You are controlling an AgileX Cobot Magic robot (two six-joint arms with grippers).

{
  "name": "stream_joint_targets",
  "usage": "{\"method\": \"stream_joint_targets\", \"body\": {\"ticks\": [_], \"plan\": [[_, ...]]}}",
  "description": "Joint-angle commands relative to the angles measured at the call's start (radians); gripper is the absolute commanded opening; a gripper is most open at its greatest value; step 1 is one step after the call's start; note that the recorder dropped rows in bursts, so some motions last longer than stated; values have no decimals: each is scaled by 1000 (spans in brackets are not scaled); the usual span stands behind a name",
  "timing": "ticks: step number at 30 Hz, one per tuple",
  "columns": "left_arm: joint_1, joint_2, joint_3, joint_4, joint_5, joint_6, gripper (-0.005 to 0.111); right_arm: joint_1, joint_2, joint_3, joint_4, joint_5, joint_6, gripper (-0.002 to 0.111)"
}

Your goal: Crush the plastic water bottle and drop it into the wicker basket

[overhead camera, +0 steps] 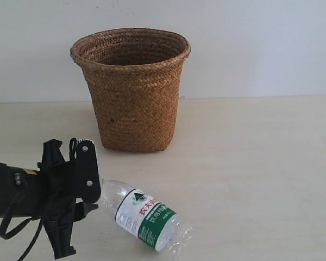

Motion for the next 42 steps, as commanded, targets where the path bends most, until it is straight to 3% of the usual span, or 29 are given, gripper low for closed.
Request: {"method": "stream_joint_targets", "body": {"ticks": [1, 6, 11, 19, 26, 32, 42], "plan": [[20, -23, -29, 24, 110, -81, 37, -6, -5, 0, -4, -1, -3, 0], [66, -2, -155, 221, 385, -284, 37, -6, -5, 0, -4, -1, -3, 0], [80, 3, -246, 461, 556, -275, 37, -6, -5, 0, -4, -1, -3, 0], [125, 3, -255, 559, 508, -208, 37, -6, -5, 0, -4, -1, -3, 0], [144, 31, -255, 769, 387, -199, 37, -6, -5, 0, -4, -1, -3, 0], [144, 99, -257, 775, 259, -217, 37, -6, -5, 0, -4, -1, -3, 0], [144, 183, -289, 773, 293, -247, 37, -6, -5, 0, -4, -1, -3, 0]]}}
